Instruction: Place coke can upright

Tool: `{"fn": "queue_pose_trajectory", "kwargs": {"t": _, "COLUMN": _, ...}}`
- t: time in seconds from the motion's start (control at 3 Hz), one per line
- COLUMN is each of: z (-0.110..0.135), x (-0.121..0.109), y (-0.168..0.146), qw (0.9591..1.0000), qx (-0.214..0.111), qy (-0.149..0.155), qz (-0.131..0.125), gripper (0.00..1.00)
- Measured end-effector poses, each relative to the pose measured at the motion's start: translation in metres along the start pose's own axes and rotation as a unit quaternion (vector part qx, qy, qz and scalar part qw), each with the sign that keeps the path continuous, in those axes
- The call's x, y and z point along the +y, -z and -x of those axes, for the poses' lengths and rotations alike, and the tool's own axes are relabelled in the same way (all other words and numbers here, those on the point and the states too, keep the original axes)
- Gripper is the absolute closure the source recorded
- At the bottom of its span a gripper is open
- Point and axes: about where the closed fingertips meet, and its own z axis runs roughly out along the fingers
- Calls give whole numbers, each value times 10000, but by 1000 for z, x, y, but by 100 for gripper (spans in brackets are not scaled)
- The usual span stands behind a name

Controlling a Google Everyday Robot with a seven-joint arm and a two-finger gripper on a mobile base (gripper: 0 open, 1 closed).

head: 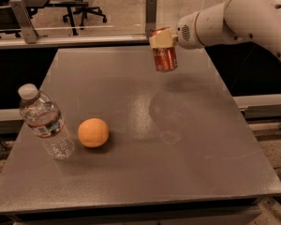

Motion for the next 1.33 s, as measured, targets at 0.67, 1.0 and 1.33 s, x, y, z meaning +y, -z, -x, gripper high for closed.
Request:
{"fn": "queue_pose_trajectory", "kwargs": {"t": 0.67, "z": 2, "x": -5, "y": 1, "qw": 9981, "qx": 179, "qy": 576, "qz": -137, "gripper": 100}}
{"fn": "queue_pose_trajectory", "kwargs": {"t": 1.0, "z": 3, "x": -5, "y": 0, "qw": 9983, "qx": 237, "qy": 524, "qz": -112, "gripper": 100}}
{"fn": "queue_pose_trajectory", "kwargs": {"t": 1.33, "z": 7, "x": -2, "y": 0, "qw": 9971, "qx": 610, "qy": 434, "qz": -129, "gripper": 100}}
